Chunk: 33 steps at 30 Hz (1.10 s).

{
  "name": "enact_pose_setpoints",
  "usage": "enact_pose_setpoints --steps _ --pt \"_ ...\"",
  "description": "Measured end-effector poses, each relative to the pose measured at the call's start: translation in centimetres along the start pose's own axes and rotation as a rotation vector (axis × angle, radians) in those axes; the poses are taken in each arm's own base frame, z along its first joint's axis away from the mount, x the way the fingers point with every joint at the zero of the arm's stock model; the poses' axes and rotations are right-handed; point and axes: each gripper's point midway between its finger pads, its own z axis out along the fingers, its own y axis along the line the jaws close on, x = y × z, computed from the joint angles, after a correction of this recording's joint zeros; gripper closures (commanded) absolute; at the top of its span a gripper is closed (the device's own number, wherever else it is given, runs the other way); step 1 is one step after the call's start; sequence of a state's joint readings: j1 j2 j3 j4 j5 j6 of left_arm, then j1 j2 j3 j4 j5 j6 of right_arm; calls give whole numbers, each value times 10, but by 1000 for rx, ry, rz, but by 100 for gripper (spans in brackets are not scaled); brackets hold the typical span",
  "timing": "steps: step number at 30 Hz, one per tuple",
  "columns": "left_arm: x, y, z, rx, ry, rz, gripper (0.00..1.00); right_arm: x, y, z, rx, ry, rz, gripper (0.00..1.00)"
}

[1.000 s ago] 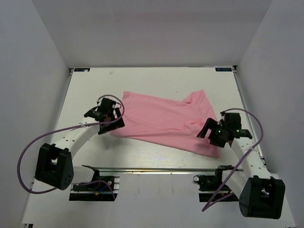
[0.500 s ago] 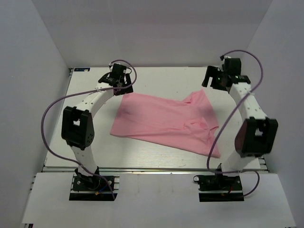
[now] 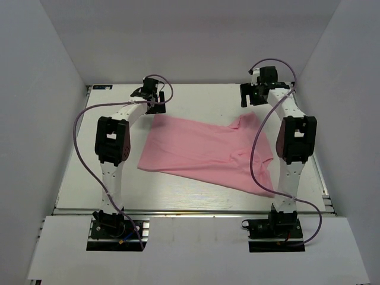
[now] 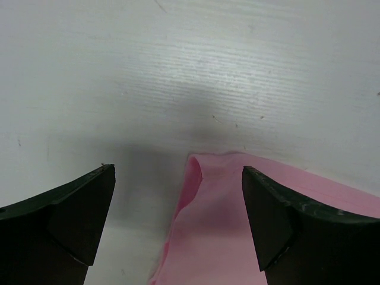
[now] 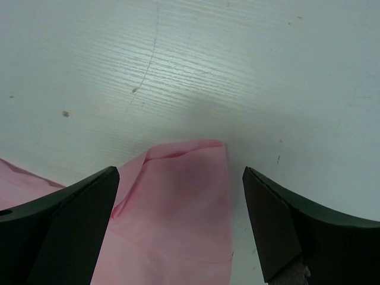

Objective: Fold and stack the t-shirts
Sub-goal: Grap the side of the flattened tshirt furthest away from the robot with both arms

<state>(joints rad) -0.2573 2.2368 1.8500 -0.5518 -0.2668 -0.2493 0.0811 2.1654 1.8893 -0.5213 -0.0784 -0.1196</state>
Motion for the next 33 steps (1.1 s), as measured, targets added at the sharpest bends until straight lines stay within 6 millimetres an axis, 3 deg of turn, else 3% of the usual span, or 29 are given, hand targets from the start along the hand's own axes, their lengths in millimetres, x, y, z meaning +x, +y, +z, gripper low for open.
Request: enact_pose_setpoints --steps 7,10,14,15,18,24,29,33 --pt "15 -7 13 43 20 25 16 16 4 31 0 54 -60 10" --pt "19 -9 19 48 22 27 30 29 6 43 1 87 -64 10" --pt "24 -13 26 66 32 30 64 36 5 50 19 106 -52 10" --pt "26 -14 27 67 34 28 80 36 2 50 32 106 -46 10" --pt "30 -17 29 89 41 34 100 32 -6 51 70 90 -16 11" --pt "30 -22 33 119 11 28 100 31 -20 51 111 74 45 12" --pt "29 -24 33 134 -16 23 100 41 -26 53 118 91 79 14" --pt "29 -24 32 142 -35 22 100 48 -27 54 117 104 102 24"
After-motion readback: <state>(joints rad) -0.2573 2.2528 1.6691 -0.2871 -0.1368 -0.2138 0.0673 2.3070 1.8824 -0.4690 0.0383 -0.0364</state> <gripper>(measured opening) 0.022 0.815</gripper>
